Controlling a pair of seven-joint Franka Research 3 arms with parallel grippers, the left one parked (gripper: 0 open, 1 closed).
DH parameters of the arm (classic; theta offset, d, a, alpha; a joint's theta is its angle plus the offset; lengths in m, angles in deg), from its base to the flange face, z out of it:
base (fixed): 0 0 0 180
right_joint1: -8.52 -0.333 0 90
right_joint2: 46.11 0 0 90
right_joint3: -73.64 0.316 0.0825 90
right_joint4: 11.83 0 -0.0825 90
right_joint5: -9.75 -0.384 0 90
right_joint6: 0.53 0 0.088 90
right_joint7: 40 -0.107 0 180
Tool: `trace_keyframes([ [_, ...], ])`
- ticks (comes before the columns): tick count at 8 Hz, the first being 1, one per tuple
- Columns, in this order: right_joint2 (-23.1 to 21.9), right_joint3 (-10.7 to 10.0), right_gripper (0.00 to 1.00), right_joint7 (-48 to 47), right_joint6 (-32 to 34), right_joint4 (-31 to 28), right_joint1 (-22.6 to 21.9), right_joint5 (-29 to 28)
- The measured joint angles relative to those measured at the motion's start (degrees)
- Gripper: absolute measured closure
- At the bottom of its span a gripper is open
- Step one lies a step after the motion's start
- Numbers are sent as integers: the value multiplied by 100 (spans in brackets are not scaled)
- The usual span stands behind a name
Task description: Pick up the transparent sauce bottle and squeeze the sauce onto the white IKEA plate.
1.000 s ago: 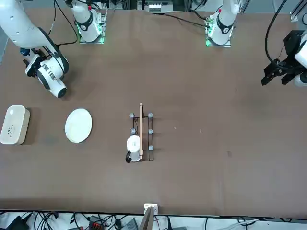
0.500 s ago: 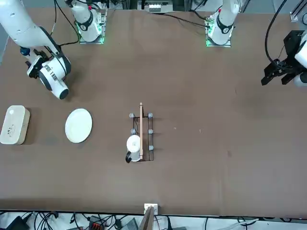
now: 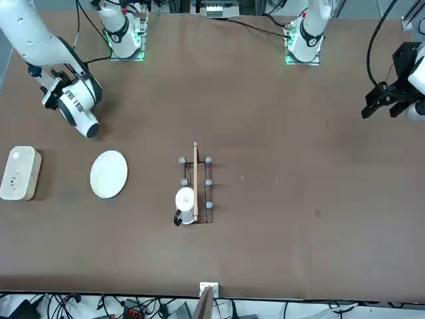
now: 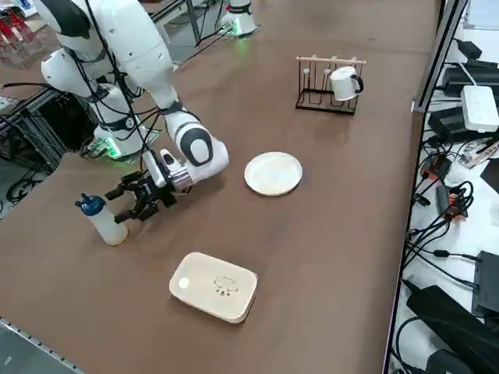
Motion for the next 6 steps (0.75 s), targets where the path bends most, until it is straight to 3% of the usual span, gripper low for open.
trace_keyframes([
  [4, -530, 1240, 0, 471, 74, 946, -32, -773],
  [6, -545, 1596, 0, 1163, 42, 1633, -34, -1095],
])
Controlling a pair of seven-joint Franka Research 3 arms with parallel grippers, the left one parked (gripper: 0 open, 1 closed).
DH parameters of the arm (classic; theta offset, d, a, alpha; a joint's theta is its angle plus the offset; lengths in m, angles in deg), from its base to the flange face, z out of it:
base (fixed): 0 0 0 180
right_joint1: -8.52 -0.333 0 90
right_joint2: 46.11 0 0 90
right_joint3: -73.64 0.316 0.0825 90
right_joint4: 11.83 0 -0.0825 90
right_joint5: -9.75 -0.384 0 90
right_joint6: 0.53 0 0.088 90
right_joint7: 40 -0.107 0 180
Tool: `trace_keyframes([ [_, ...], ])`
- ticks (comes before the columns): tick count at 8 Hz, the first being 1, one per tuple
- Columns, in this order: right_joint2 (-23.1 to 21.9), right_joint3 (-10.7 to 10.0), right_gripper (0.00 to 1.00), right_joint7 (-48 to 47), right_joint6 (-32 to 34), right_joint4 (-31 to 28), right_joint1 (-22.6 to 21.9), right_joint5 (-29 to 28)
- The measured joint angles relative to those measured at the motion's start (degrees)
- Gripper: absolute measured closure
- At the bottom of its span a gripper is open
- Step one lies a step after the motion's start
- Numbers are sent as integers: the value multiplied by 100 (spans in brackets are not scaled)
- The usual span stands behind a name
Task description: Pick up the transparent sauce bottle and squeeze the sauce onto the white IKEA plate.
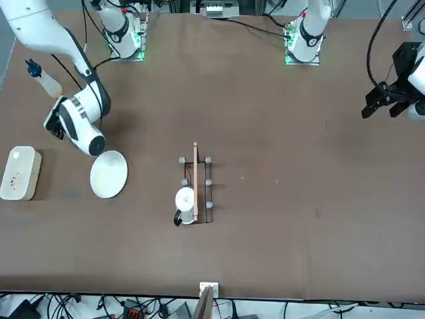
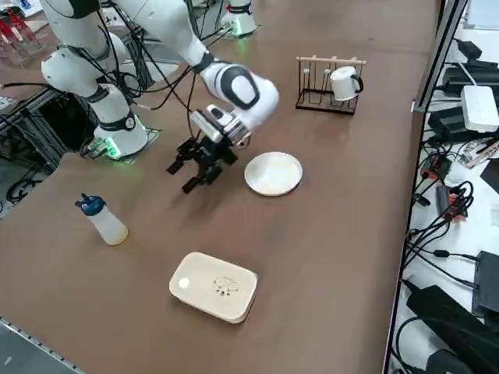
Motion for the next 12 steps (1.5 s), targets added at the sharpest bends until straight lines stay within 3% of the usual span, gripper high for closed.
trace_keyframes([
  [3, 27, 412, 0, 1962, -18, 1196, -24, -1337],
  [6, 67, 463, 0, 4360, -55, 2187, -81, -2757],
  [10, 151, 472, 0, 7282, -103, 3056, -101, -3915],
  [12, 155, 661, 0, 8681, -5, 3377, -110, -4019],
])
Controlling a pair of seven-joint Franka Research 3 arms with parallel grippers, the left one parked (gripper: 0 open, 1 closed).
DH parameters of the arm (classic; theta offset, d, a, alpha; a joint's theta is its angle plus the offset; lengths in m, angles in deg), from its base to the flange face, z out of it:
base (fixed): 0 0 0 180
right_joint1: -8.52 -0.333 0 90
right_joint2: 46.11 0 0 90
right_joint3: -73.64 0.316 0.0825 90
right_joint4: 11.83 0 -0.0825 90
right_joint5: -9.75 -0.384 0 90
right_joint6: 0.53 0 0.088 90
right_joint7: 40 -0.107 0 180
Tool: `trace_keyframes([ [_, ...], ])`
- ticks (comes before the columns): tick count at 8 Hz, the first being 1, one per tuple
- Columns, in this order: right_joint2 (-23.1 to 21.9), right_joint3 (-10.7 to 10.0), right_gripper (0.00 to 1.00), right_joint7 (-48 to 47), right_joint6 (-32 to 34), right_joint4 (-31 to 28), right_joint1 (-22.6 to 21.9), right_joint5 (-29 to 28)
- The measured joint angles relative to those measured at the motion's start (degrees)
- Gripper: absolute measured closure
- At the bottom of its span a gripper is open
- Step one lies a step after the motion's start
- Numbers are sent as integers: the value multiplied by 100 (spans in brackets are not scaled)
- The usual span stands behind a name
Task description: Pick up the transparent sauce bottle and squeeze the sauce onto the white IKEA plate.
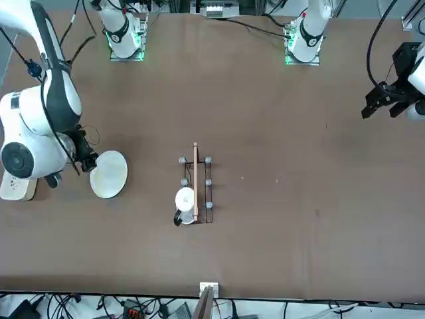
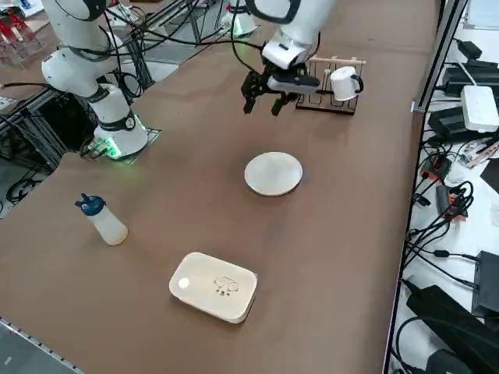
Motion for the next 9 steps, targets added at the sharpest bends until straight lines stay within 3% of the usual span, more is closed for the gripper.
trace_keyframes([
  [2, -64, 177, 0, 1368, 496, 626, -4, -116],
  [3, -131, 150, 0, 2131, 789, 1044, 6, -383],
  [4, -275, -71, 0, 2873, 971, 1386, -17, -713],
  [5, -574, -704, 0, 3681, 1054, 1514, -172, -1252],
  [7, -1283, -2535, 0, 5173, 1098, 1270, -870, -2462],
  [8, -1626, -3089, 0, 5762, 965, 993, -1183, -2492],
  [9, -2023, -3272, 0, 6189, 553, 533, -1469, -2141],
])
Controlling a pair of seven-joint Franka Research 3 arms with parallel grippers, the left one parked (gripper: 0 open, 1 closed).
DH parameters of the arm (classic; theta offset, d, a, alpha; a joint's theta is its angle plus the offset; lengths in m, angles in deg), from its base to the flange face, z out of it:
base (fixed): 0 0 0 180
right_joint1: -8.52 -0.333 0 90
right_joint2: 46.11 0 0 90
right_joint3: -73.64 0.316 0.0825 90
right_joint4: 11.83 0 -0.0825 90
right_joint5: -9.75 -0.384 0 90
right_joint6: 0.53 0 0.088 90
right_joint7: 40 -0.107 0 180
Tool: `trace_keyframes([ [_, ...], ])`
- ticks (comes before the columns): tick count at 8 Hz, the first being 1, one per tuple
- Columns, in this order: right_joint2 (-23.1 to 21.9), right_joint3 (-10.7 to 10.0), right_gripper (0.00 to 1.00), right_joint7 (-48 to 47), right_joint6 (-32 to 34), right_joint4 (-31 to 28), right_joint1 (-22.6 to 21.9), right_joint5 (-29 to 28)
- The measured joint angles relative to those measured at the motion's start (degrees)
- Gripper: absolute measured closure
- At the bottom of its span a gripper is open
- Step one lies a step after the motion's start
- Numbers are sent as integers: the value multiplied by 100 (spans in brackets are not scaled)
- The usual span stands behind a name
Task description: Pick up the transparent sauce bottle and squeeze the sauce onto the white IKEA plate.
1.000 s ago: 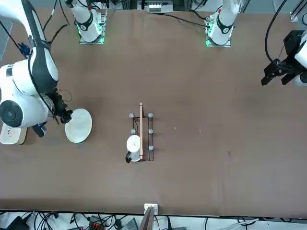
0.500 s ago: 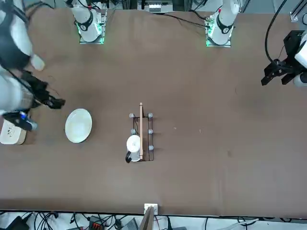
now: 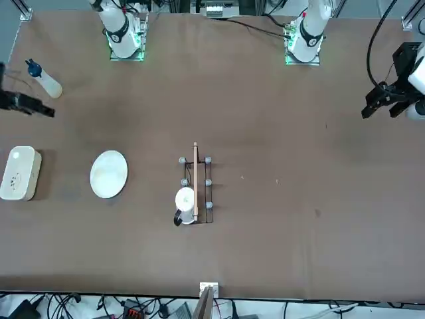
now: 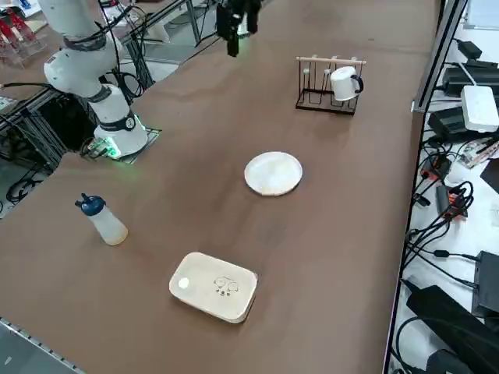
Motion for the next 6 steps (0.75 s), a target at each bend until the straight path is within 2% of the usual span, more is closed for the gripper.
trace_keyframes([
  [2, -864, -21, 0, 155, -1107, -1312, -638, 549],
  [3, -1172, -21, 0, 154, -1299, -1765, -793, 603],
  [4, -1343, -26, 0, 155, -1349, -1998, -816, 608],
  [6, -1369, -86, 0, 163, -1337, -2056, -805, 612],
])
